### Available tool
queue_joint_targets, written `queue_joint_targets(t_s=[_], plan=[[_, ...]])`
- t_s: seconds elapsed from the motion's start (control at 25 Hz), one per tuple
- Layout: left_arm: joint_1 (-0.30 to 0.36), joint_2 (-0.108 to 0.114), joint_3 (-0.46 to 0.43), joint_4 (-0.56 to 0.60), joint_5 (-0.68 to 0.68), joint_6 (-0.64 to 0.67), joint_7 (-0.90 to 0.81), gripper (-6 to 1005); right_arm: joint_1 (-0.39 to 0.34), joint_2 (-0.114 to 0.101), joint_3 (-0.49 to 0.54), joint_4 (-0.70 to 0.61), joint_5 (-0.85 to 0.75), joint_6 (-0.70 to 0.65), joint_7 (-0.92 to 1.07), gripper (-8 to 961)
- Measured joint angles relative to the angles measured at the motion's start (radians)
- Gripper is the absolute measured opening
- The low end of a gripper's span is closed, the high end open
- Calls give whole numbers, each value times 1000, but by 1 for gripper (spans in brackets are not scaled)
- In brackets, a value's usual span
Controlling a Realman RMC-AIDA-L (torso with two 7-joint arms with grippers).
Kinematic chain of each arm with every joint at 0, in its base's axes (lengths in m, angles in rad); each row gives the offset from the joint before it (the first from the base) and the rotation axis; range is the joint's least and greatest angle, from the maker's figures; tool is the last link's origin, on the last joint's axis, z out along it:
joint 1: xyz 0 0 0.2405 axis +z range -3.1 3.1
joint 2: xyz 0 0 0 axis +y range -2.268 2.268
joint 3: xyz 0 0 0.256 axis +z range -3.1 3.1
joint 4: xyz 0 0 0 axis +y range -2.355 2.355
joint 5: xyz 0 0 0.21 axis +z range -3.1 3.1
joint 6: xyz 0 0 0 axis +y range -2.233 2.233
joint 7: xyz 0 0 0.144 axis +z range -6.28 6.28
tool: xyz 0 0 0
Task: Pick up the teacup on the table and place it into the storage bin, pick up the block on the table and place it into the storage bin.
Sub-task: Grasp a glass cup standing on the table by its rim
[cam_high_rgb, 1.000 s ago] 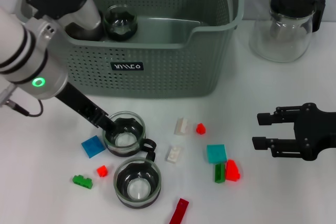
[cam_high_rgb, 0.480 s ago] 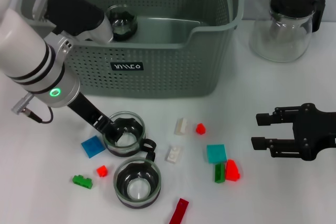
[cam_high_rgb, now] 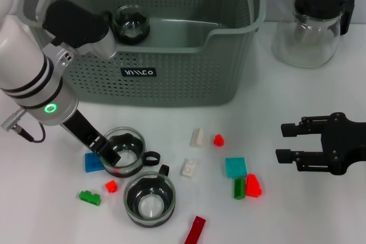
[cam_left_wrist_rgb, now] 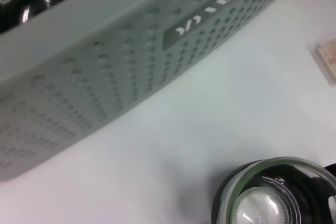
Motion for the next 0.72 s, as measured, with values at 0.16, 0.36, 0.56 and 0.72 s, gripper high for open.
queue_joint_targets(t_s=[0.16, 0.36, 0.56, 0.72], plan=[[-13, -5, 14, -1, 0, -11, -6, 793, 0, 0, 0, 0, 0, 0, 0, 637], [-35, -4, 46, -38, 0, -42, -38, 792, -4, 0, 0, 1, 0, -1, 0, 638], [-43, -4, 47, -60, 0, -63, -54, 747, -4, 1, 0, 1, -4, -4, 0, 637], [-48, -3, 49, -85, 0, -82, -78, 702, -6, 0, 1, 1, -1, -15, 0, 637]])
